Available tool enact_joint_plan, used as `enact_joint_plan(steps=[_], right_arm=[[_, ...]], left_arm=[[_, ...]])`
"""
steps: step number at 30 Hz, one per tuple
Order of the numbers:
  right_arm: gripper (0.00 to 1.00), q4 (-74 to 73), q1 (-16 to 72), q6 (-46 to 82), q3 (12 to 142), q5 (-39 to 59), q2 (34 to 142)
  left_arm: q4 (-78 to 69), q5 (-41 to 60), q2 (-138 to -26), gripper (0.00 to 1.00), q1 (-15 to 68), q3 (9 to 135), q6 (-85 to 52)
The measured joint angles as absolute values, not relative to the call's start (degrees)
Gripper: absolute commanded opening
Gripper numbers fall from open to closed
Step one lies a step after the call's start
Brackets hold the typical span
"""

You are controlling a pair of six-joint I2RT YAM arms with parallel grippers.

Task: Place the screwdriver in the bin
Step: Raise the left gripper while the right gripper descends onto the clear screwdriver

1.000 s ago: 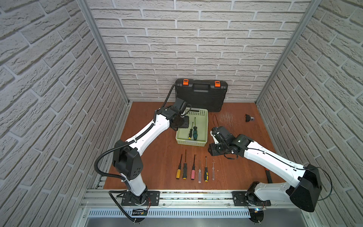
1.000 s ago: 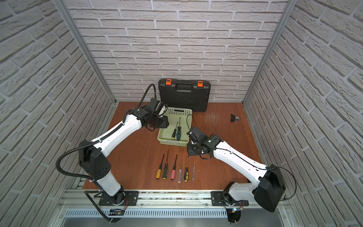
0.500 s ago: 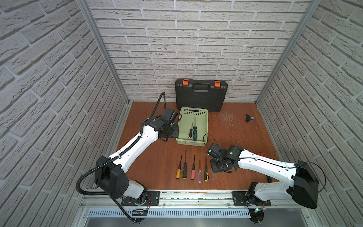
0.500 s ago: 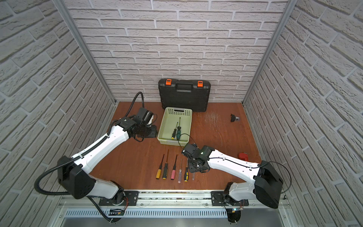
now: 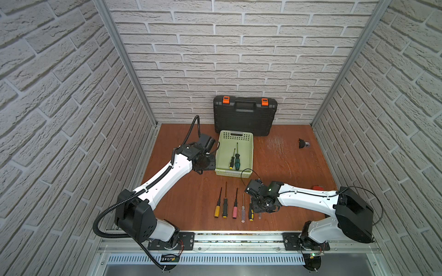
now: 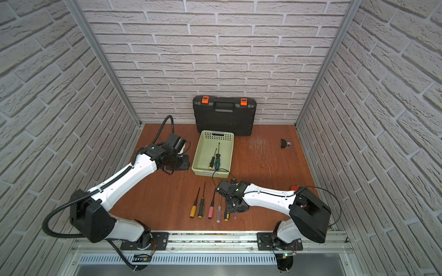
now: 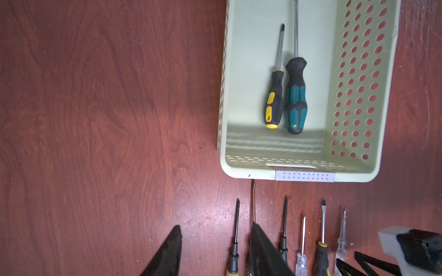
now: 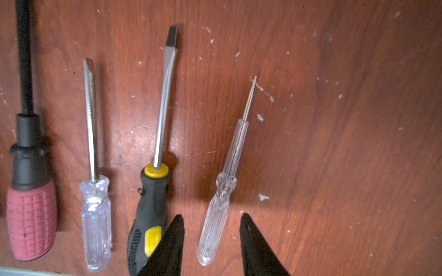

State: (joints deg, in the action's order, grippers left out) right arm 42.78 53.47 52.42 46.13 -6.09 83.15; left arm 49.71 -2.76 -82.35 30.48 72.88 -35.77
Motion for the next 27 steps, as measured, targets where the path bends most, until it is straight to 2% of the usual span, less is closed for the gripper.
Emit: enact_joint_plan(steps=[11, 19, 22, 27], right_arm=[[0.35, 40.4, 53.5, 53.6, 44.1, -6.0, 86.0], [0.18, 39.3, 53.5, 54.0, 43.9, -5.5, 86.0], [0.07, 39.0, 53.5, 54.3, 43.6, -5.5, 85.6], [0.05, 38.7, 53.5, 54.6, 42.8, -5.6, 84.7]], left_arm=[[49.8, -2.9, -82.0, 0.48, 30.0, 72.5, -35.8], [50.8, -3.8, -80.8, 0.48, 29.9, 72.3, -35.9], [51.0, -3.9, -80.8, 0.48, 29.9, 72.3, -36.0], [51.1, -4.3, -80.8, 0.48, 29.9, 72.3, -36.1]])
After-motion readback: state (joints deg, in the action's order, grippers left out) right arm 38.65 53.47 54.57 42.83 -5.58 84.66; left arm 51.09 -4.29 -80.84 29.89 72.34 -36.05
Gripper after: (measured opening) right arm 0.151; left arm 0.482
